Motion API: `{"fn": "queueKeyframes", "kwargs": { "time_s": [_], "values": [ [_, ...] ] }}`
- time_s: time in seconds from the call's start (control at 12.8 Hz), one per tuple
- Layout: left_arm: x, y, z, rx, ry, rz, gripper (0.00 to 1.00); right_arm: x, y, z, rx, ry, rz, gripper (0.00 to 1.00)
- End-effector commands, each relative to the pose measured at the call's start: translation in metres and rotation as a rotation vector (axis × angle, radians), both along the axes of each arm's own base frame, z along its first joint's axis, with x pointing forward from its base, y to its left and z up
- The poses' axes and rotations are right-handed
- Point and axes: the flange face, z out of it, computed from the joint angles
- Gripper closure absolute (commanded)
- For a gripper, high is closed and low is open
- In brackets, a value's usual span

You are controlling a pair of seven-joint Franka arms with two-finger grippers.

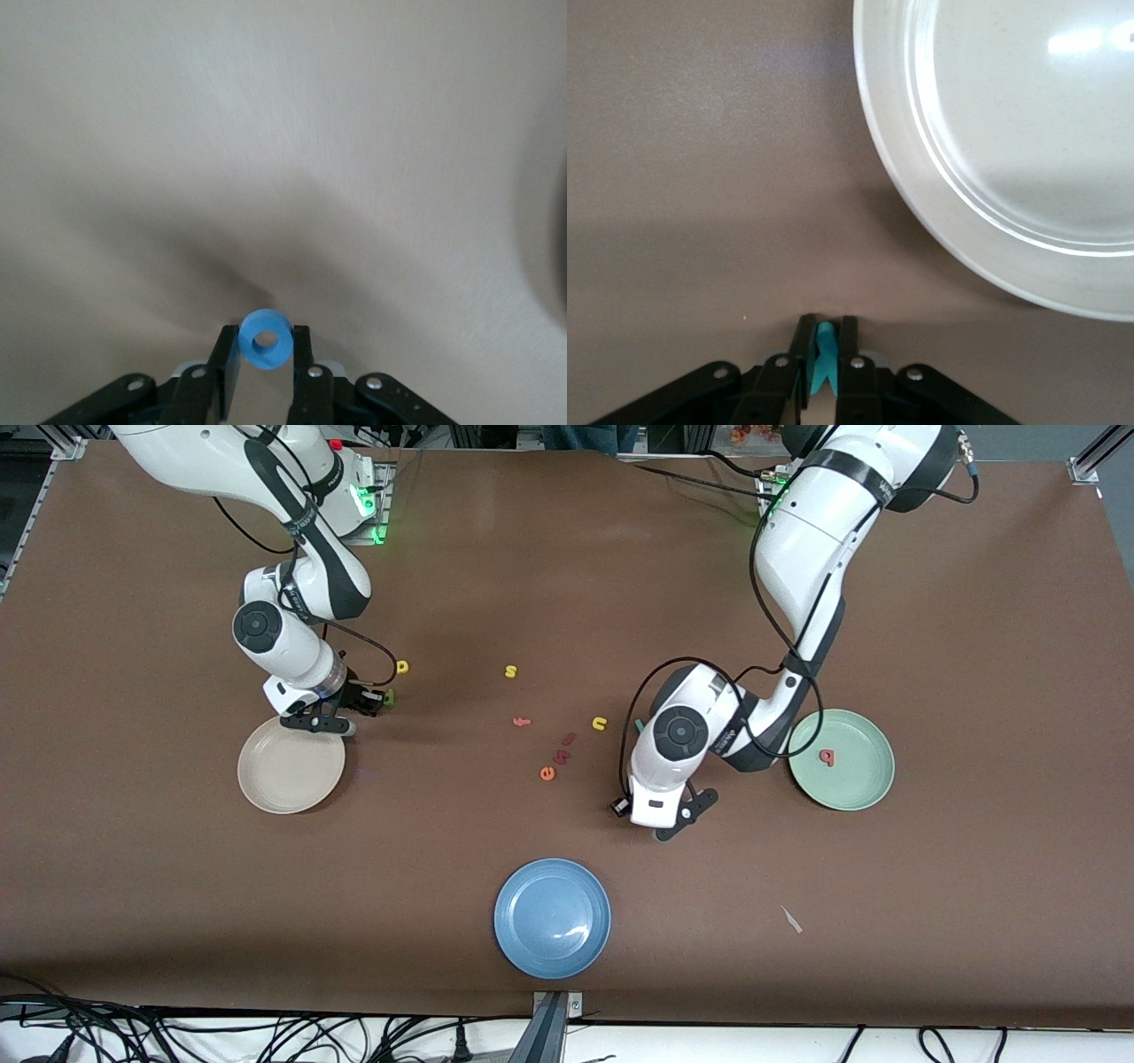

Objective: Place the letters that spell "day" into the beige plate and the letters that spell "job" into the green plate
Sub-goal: 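Carry the blue ring to the green plate while the right gripper lifts cyan letter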

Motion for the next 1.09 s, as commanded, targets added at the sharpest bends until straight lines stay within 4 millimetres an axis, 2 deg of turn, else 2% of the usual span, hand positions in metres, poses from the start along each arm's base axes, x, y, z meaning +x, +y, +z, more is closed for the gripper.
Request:
{"fn": "queueKeyframes", "kwargs": {
  "time_s": [0.0, 0.08, 0.23, 0.39, 0.62, 0.86, 1.01],
  "values": [
    [0.015, 0.054, 0.07, -0.044, 0.083, -0.052, 0.96, 0.002, -0.009, 0.018, -0.007, -0.004, 0.033, 0.99],
    [0.021, 0.083, 0.091, -0.075, 0.123, -0.077, 0.96, 0.003, -0.013, 0.027, -0.014, 0.005, 0.046, 0.99],
    [0.021, 0.148, 0.116, -0.107, 0.234, -0.193, 0.96, 0.005, -0.029, 0.05, -0.026, 0.013, 0.08, 0.99],
    [0.017, 0.206, 0.116, -0.102, 0.321, -0.325, 0.94, 0.005, -0.042, 0.069, -0.036, 0.026, 0.112, 0.99],
    [0.001, 0.315, 0.085, -0.096, 0.383, -0.475, 0.89, 0.011, -0.061, 0.084, -0.037, 0.011, 0.175, 0.99],
    [-0.012, 0.384, 0.044, -0.096, 0.354, -0.549, 0.89, 0.025, -0.091, 0.083, -0.025, -0.002, 0.23, 0.99],
    [-0.021, 0.406, 0.022, -0.112, 0.318, -0.548, 0.89, 0.034, -0.109, 0.078, -0.025, -0.005, 0.243, 0.99]
  ]
}}
